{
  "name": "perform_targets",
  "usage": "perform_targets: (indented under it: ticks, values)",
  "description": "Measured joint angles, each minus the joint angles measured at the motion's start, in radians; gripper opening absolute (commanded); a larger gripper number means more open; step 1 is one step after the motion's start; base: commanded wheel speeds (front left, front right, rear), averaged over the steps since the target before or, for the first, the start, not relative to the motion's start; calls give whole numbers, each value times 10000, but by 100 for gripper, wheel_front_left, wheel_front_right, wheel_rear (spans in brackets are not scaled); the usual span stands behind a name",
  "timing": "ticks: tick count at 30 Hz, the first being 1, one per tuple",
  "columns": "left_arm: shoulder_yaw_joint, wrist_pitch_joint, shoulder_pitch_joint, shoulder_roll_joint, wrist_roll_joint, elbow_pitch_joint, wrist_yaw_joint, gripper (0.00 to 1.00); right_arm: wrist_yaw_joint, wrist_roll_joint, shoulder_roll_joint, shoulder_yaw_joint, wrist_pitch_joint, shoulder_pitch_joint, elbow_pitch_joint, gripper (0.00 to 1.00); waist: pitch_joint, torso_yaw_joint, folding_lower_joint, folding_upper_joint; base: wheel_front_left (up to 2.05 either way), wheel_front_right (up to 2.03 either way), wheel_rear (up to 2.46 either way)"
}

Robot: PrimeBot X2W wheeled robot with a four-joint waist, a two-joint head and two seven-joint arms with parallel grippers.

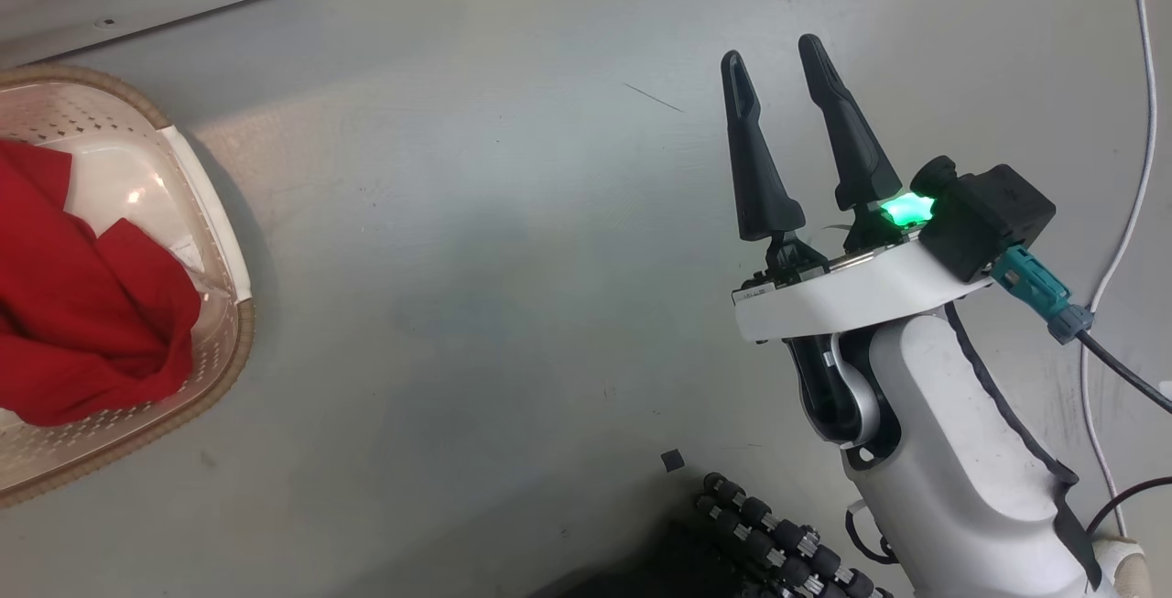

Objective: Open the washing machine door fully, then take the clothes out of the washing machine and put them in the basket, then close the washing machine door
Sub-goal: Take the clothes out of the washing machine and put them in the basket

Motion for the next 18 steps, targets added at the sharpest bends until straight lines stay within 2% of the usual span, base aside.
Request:
perform_targets:
  ticks: [1,2,3,4,18]
  values:
    - [-8,81,-24,0,0,10,-2,48,-2,10,0,0,0,-11,0,100,5,0,-1,0,0,0,0]
    - [-13,119,-63,0,-2,27,-17,40,-2,25,0,0,0,-24,0,100,11,0,-1,0,0,0,0]
    - [-21,201,-98,0,-10,54,-27,6,-15,46,2,2,0,-39,0,100,17,0,0,0,0,0,0]
    - [-40,301,-139,0,-40,94,-33,0,-48,71,2,4,0,-67,0,100,21,1,-1,0,0,0,0]
    - [-612,800,-312,117,38,165,-219,0,-88,90,2,0,0,-167,-2,100,45,33,0,0,0,0,0]
